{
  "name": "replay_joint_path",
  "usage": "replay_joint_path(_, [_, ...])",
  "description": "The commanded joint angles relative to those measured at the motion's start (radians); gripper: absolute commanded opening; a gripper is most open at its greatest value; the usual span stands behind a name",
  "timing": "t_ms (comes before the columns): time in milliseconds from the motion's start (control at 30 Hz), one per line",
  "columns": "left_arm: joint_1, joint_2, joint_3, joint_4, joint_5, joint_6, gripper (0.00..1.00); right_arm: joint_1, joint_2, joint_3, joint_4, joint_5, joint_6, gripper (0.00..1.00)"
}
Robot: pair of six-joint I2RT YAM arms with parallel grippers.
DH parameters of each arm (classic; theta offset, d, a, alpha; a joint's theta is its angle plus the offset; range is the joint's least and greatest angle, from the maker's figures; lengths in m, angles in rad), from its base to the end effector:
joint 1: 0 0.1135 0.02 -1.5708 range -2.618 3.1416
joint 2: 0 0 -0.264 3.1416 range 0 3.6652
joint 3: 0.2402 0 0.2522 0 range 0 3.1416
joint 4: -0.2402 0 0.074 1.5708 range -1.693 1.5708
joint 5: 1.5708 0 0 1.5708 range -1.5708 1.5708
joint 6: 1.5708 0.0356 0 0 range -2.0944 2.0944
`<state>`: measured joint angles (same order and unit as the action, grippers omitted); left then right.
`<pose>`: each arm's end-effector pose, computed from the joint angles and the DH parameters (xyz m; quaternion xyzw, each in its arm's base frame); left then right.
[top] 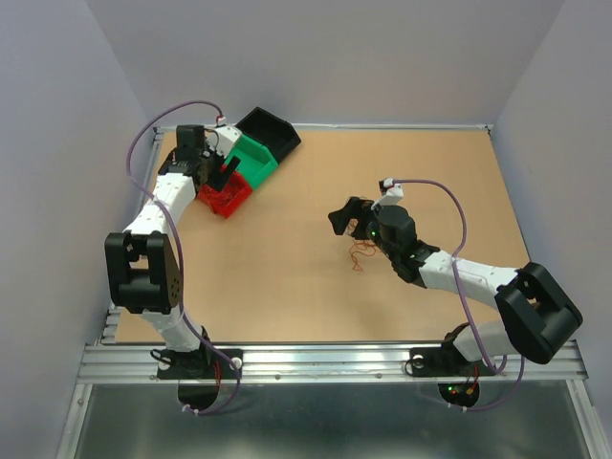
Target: Untangle the cables
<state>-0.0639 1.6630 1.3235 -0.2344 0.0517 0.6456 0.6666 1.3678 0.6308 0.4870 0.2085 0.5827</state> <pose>0.3864 -0.0266 0.2919 0.3166 0.8191 0.1153 0.4643 0.2356 0.1760 0.2250 0.0308 0.7874 0.2901 0.5430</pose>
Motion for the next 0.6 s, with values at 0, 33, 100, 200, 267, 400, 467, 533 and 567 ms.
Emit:
replay_joint_path(0, [0.056,-0.002,0.074,0.06,0.003,-0.029,0.93,0.001,-0.027,-0.014,0.056,-0.008,-0.011,1.0])
replay_joint_path(33, [0.056,0.033,0.118,0.053,0.01,-0.023,0.93,-0.001,-0.029,-0.014,0.055,-0.011,-0.011,1.0])
replay_joint_path(100, [0.091,0.076,0.173,0.027,0.008,-0.015,0.93,-0.001,-0.033,-0.016,0.055,-0.009,-0.011,1.0])
replay_joint_path(200, [0.13,0.164,0.282,-0.015,0.042,0.003,0.93,-0.001,-0.035,-0.016,0.053,-0.008,-0.014,1.0])
replay_joint_path(267, [0.157,0.231,0.365,-0.06,0.097,0.009,0.93,-0.001,-0.033,-0.016,0.055,-0.008,-0.012,1.0])
replay_joint_path(400, [0.171,0.342,0.486,-0.16,0.158,0.031,0.9,-0.001,-0.029,-0.013,0.055,-0.006,-0.012,1.0])
replay_joint_path(467, [0.173,0.412,0.56,-0.241,0.204,0.035,0.87,-0.001,-0.027,-0.013,0.055,-0.006,-0.014,1.0])
replay_joint_path(533, [0.174,0.452,0.58,-0.263,0.23,0.032,0.85,0.001,-0.029,-0.014,0.055,-0.004,-0.015,1.0])
replay_joint_path(567, [0.173,0.458,0.577,-0.263,0.247,0.032,0.84,-0.001,-0.029,-0.013,0.056,-0.004,-0.015,1.0])
